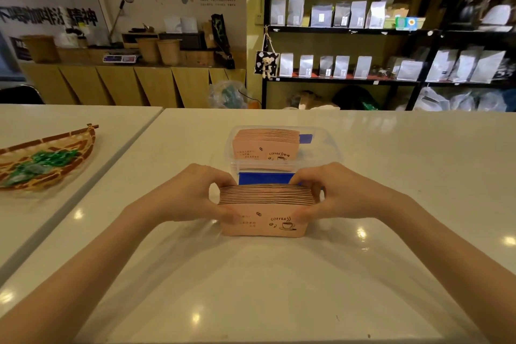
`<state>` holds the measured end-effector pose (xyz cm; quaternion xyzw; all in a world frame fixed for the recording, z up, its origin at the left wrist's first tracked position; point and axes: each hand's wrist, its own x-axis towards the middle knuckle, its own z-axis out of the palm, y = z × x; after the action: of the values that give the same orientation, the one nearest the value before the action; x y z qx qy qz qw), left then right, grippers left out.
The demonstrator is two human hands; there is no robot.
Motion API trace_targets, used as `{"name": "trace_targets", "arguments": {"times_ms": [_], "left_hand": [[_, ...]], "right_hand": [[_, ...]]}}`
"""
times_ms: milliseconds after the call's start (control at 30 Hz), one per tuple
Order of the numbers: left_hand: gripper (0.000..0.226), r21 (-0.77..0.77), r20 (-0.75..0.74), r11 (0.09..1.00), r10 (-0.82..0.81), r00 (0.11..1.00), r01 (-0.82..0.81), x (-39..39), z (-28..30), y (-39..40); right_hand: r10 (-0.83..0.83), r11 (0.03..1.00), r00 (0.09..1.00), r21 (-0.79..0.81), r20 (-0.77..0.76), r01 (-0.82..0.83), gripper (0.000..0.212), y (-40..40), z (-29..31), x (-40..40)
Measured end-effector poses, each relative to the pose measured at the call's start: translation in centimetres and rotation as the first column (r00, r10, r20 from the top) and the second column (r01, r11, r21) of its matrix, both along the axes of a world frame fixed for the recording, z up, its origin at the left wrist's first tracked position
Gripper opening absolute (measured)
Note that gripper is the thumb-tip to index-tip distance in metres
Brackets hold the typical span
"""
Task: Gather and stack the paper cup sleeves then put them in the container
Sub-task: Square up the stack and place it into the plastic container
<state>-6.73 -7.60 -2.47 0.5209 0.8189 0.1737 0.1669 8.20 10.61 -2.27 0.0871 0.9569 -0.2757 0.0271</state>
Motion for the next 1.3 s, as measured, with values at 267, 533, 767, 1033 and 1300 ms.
{"name": "trace_targets", "arguments": {"times_ms": [267, 533, 767, 1033, 1300], "left_hand": [[0.034, 0.110, -0.240, 0.991, -0.043, 0.970, 0.071, -1.6, 6.2, 1.3], [0.044, 0.236, -0.344, 0.972, 0.066, 0.937, 0.018, -5.0, 8.2, 5.2], [0.042, 0.006, -0.314, 0.999, 0.035, 0.949, -0.035, -7.2, 5.4, 7.7], [0.050, -0.175, -0.294, 0.984, -0.015, 0.956, -0.038, -8.3, 2.5, 9.1], [0.051, -0.243, -0.365, 0.969, -0.039, 0.930, -0.055, -8.2, 2.1, 9.4]], "right_hand": [[0.057, 0.968, 0.979, 0.249, -0.196, -0.006, 0.041, 1.6, 5.7, -1.1], [-0.039, 0.965, 0.923, 0.226, -0.383, 0.135, 0.043, 4.9, 6.9, -4.3], [-0.075, 0.977, 0.979, 0.182, -0.189, 0.110, 0.047, 7.1, 3.6, -6.9], [-0.063, 0.967, 0.998, 0.244, -0.023, 0.067, 0.048, 7.0, 1.4, -8.1], [-0.061, 0.923, 0.998, 0.381, 0.017, 0.050, 0.051, 6.7, 0.9, -8.4]]}}
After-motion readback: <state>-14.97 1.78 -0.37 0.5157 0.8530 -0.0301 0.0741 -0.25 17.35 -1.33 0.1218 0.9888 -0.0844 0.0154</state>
